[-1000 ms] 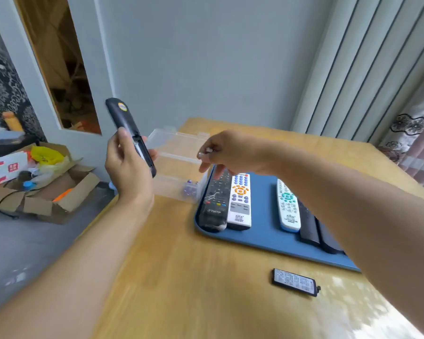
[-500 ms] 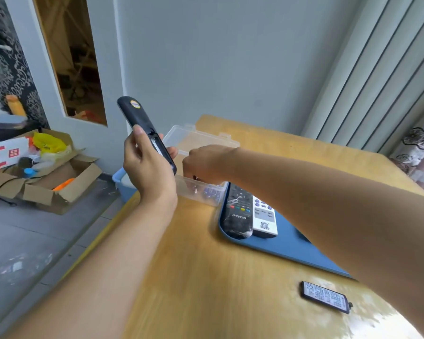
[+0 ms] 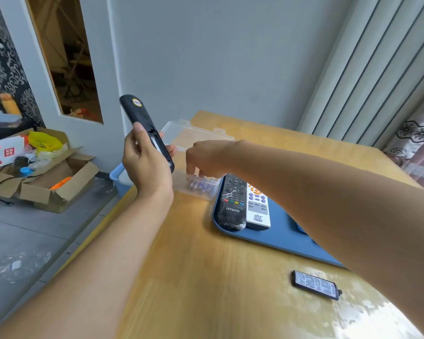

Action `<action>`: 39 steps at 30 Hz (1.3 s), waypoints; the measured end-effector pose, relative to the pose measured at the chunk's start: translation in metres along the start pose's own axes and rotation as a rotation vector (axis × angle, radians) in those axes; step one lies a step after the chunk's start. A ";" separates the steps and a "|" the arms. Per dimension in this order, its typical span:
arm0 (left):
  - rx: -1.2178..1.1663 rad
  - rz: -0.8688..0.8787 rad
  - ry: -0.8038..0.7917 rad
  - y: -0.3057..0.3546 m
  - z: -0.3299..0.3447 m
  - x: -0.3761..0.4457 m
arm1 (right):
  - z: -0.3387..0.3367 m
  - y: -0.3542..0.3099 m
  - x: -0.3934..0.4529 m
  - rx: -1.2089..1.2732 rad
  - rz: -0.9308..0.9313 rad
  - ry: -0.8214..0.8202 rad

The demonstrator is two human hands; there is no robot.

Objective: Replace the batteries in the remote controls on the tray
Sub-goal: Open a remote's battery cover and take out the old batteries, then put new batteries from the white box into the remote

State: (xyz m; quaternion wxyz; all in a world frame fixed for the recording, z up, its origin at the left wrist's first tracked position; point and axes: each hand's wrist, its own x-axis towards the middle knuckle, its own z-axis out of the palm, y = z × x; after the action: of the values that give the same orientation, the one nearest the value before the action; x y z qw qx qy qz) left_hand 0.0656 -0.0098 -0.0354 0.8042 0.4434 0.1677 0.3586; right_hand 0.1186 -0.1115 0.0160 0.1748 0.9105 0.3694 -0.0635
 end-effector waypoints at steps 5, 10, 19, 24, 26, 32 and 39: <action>0.126 0.172 -0.106 0.004 0.001 -0.022 | -0.006 0.038 -0.040 0.187 0.094 0.191; 0.269 0.234 -0.369 -0.005 0.009 -0.065 | -0.003 0.104 -0.140 0.256 0.306 0.341; 0.251 -0.212 -0.838 -0.036 0.101 -0.214 | 0.082 0.184 -0.337 0.331 0.835 0.252; 0.335 -0.476 -0.924 -0.060 0.140 -0.286 | 0.166 0.173 -0.385 0.328 1.015 0.349; 0.442 -0.491 -0.975 -0.066 0.150 -0.298 | 0.190 0.157 -0.389 0.305 0.984 0.469; 0.567 -0.443 -1.035 -0.088 0.174 -0.319 | 0.199 0.136 -0.398 0.328 0.917 0.500; 0.665 -0.394 -1.110 -0.101 0.177 -0.319 | 0.198 0.129 -0.397 -0.066 0.782 0.235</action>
State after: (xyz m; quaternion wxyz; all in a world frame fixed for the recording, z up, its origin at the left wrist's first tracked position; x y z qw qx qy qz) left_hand -0.0061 -0.3811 -0.0378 0.6421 0.7470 -0.0912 -0.1465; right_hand -0.0744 -0.5278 -0.0359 0.1716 0.9772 0.0145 0.1241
